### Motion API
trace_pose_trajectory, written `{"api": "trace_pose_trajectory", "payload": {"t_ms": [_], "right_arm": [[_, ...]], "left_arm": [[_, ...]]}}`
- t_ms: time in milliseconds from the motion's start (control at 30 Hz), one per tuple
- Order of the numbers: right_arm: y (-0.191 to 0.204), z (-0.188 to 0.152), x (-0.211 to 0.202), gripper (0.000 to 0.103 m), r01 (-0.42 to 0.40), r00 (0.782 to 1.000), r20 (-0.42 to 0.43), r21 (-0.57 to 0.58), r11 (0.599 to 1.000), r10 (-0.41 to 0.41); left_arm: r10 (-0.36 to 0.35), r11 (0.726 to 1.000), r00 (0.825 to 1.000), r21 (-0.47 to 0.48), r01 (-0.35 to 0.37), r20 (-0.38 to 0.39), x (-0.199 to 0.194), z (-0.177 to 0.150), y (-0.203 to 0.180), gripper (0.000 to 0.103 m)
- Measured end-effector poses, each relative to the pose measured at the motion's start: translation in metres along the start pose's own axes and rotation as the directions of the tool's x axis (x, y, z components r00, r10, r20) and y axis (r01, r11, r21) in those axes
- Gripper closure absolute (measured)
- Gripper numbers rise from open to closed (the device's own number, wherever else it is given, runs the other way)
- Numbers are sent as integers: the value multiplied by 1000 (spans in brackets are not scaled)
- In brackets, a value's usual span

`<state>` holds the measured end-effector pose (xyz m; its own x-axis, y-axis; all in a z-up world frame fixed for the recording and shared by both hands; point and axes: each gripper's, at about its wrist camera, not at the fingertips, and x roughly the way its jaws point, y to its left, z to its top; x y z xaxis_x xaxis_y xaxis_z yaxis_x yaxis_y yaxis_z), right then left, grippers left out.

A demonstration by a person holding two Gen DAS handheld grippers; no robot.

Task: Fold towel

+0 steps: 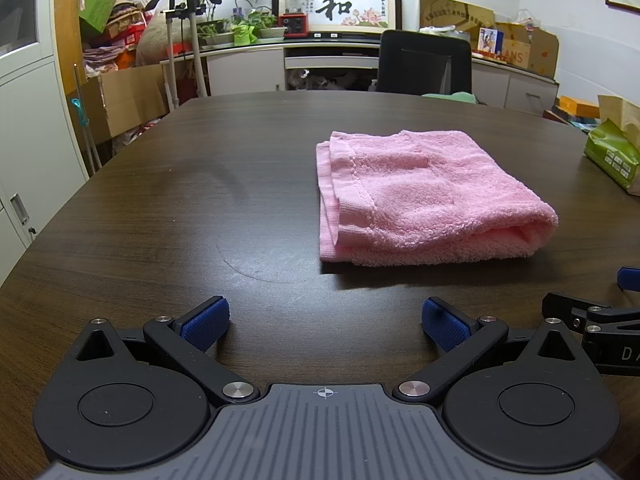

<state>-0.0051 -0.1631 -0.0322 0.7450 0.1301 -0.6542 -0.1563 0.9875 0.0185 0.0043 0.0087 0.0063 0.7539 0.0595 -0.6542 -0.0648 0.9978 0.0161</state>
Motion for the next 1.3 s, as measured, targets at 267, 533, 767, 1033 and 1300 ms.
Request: {"api": "trace_pose_trajectory", "payload": {"t_ms": [267, 533, 767, 1033, 1300], "right_arm": [[0, 0, 0, 0, 0, 1000, 0, 0, 1000, 0], [0, 0, 0, 0, 0, 1000, 0, 0, 1000, 0], [0, 0, 0, 0, 0, 1000, 0, 0, 1000, 0], [0, 0, 0, 0, 0, 1000, 0, 0, 1000, 0], [0, 0, 0, 0, 0, 1000, 0, 0, 1000, 0]], "left_arm": [[-1, 1000, 1000, 1, 1, 0, 0, 0, 1, 0], [-5, 1000, 1000, 5, 5, 0, 0, 0, 2, 0], [-8, 1000, 1000, 10, 8, 0, 0, 0, 2, 0], [-7, 1000, 1000, 10, 7, 0, -2, -2, 4, 0], [-7, 1000, 1000, 11, 7, 0, -2, -2, 3, 0]]}}
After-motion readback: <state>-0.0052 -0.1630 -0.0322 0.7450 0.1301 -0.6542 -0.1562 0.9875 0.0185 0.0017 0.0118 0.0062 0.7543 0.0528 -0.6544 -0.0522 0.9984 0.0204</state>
